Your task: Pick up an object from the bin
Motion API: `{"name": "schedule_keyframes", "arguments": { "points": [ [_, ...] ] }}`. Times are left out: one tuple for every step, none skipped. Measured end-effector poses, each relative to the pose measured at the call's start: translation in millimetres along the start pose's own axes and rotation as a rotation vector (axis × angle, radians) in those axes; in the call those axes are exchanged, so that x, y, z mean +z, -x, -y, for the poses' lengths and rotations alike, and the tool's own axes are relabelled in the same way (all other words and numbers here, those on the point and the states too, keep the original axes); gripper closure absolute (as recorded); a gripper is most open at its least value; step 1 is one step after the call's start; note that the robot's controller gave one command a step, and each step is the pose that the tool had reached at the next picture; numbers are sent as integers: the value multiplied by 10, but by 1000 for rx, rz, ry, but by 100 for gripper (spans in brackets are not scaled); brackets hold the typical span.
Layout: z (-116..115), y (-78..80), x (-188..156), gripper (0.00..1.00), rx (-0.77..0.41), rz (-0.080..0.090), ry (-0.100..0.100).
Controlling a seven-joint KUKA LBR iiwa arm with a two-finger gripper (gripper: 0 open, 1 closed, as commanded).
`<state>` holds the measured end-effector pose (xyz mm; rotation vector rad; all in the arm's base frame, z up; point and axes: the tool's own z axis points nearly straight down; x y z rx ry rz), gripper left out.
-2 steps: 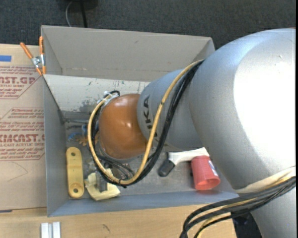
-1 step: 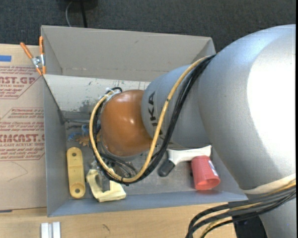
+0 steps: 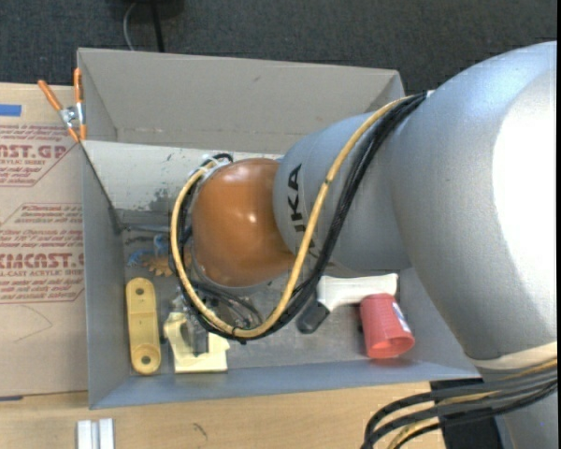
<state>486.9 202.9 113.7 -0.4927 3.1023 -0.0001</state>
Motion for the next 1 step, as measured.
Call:
{"name": "schedule_keyframes", "arguments": {
  "points": [
    [-2,11,-98,100,0,5,0]
  ]
}}
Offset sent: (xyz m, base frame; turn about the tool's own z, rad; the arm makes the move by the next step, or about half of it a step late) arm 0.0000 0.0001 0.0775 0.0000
